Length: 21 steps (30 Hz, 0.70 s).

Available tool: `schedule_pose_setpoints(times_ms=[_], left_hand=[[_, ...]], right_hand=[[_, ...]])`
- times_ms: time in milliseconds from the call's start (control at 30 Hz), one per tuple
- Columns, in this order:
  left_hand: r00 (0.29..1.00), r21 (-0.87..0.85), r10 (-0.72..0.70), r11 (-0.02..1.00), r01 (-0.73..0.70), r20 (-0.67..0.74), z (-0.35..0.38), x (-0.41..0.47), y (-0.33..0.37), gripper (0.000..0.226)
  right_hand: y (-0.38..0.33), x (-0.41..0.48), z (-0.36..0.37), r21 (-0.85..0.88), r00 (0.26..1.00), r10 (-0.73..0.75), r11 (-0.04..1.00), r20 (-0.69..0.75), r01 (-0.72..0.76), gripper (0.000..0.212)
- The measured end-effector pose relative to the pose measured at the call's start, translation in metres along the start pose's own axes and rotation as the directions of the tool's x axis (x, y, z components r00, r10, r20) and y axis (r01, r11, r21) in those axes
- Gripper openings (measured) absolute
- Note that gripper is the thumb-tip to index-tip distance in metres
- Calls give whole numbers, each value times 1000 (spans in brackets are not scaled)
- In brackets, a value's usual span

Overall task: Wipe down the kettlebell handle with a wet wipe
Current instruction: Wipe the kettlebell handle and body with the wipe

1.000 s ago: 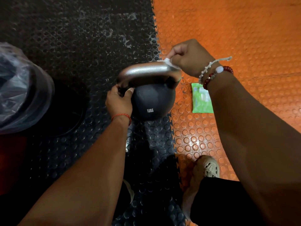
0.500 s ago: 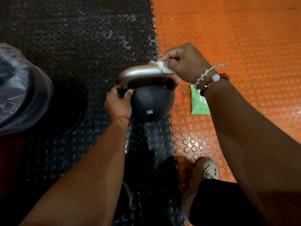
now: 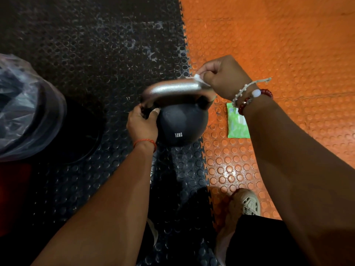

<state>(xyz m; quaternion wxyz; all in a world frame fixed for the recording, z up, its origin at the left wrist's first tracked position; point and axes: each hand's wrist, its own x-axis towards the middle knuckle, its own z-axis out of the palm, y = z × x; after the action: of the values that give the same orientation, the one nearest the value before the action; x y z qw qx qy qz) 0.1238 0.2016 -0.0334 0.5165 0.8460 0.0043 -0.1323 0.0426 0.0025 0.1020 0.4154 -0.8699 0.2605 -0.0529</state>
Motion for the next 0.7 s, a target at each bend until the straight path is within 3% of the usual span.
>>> schedule_pose_setpoints(times_ms=[167,333,700], left_hand=[[1000,5,4,1000,-4,-11,0,0,-1,32],[1000,3,6,1000,-6,-10,2,1,-3,31],[1000,23,23,999,-23,-14,1,1,-4,34]], right_hand=[[-3,-9,3,9,998,-50,999,-24,50,23],[8,-5,3,36,997,28,999,-76,-25,21],[0,-15,10,-33,984,19,999,-178,-25,20]])
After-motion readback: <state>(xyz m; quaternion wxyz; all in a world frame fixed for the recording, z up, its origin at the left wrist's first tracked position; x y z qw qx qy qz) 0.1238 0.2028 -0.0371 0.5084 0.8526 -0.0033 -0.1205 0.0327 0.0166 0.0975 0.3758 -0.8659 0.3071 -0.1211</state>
